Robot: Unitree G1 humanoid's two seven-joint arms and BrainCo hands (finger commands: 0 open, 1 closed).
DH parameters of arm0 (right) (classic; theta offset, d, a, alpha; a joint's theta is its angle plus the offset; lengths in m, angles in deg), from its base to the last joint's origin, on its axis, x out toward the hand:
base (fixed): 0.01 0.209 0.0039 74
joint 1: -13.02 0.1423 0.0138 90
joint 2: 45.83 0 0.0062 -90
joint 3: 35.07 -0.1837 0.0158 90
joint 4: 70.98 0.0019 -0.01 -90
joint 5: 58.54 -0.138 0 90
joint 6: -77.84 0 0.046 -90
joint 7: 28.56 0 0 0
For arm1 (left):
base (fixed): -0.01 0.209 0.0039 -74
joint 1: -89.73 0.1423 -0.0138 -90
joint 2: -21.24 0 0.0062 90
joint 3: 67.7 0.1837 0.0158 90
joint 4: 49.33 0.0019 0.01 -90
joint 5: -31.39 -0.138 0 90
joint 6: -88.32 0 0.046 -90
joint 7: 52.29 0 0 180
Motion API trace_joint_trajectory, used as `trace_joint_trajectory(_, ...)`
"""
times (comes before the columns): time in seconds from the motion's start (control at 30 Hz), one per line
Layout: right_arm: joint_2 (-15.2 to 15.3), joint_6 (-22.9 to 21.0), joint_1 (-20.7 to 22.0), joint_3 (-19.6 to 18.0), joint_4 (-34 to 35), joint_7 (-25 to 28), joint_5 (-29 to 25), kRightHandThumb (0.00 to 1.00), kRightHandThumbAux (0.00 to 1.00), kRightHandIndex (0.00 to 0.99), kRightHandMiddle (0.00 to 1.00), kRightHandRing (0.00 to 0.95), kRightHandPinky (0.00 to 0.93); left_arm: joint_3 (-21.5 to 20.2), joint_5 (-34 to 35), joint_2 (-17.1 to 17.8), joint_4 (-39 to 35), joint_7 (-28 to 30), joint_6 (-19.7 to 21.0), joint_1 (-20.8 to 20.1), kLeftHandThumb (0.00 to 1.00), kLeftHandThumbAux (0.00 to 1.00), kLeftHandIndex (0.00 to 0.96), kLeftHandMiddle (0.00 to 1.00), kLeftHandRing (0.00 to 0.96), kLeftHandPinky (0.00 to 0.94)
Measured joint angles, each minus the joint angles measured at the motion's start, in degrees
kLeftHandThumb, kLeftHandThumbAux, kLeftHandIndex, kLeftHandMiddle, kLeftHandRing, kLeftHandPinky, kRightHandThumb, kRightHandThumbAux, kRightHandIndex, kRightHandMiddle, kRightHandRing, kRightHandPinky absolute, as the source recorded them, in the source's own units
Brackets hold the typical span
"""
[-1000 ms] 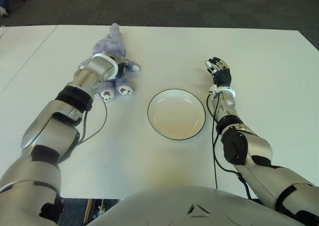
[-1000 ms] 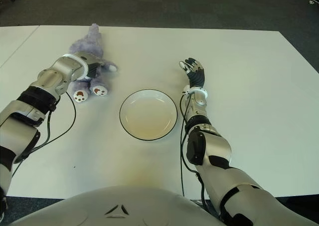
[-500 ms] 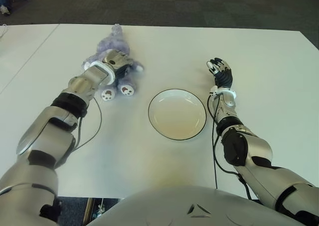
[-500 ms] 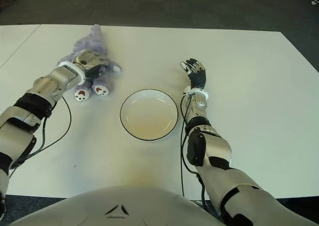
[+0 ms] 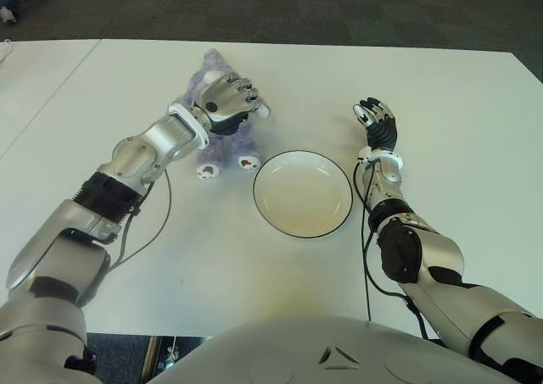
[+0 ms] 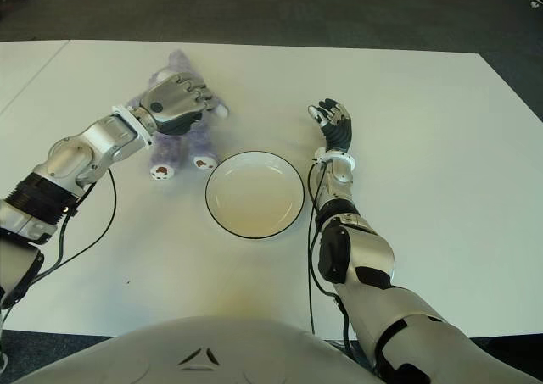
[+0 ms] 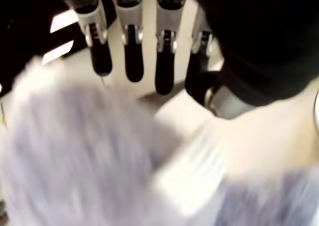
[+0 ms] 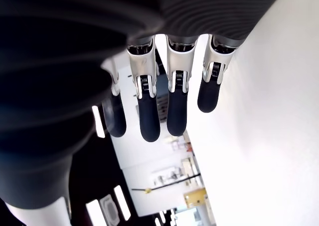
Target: Put the doll into the plate.
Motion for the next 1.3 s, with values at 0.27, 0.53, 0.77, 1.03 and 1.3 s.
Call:
trace_joint_trajectory(0.27, 0.0, 0.6, -0.2, 0.0, -0.3, -0.1, 0.0, 0.034, 0.826, 0.303, 0.312, 0.269, 0.205, -4.8, -0.1, -1.1, -13.0, 4.9, 3.4, 0.4, 0.944, 0.65, 0.447, 0.451, 0.503, 0.713)
trace_joint_trajectory(0.53, 0.1, 0.6, -0.3, 0.0, -0.4, -0.4, -0.1, 0.042, 0.83, 0.31, 0.317, 0.276, 0.216, -6.3, -1.2, -1.8, -16.7, 7.5, 2.0, -3.2, 0.849, 0.661, 0.442, 0.49, 0.758, 0.771)
trace_joint_trajectory(0.77, 0.1, 0.6, -0.3, 0.1, -0.4, -0.4, 0.0, 0.025, 0.835, 0.317, 0.322, 0.27, 0.168, -9.1, -0.8, -1.4, -17.9, 2.9, -2.8, -6.6, 0.851, 0.66, 0.44, 0.489, 0.75, 0.756)
trace_joint_trajectory(1.03, 0.0, 0.8, -0.3, 0.1, -0.4, -0.8, 0.0, 0.031, 0.827, 0.311, 0.318, 0.273, 0.205, -11.0, 0.0, -1.4, -18.7, -1.7, -7.2, -7.8, 0.853, 0.657, 0.44, 0.489, 0.728, 0.74)
trace_joint_trajectory(1.3, -0.1, 0.8, -0.2, 0.0, -0.4, -0.7, -0.1, 0.023, 0.817, 0.306, 0.31, 0.264, 0.184, -12.1, -0.1, -1.0, -18.7, -2.9, -9.8, -7.7, 0.853, 0.656, 0.44, 0.49, 0.73, 0.752)
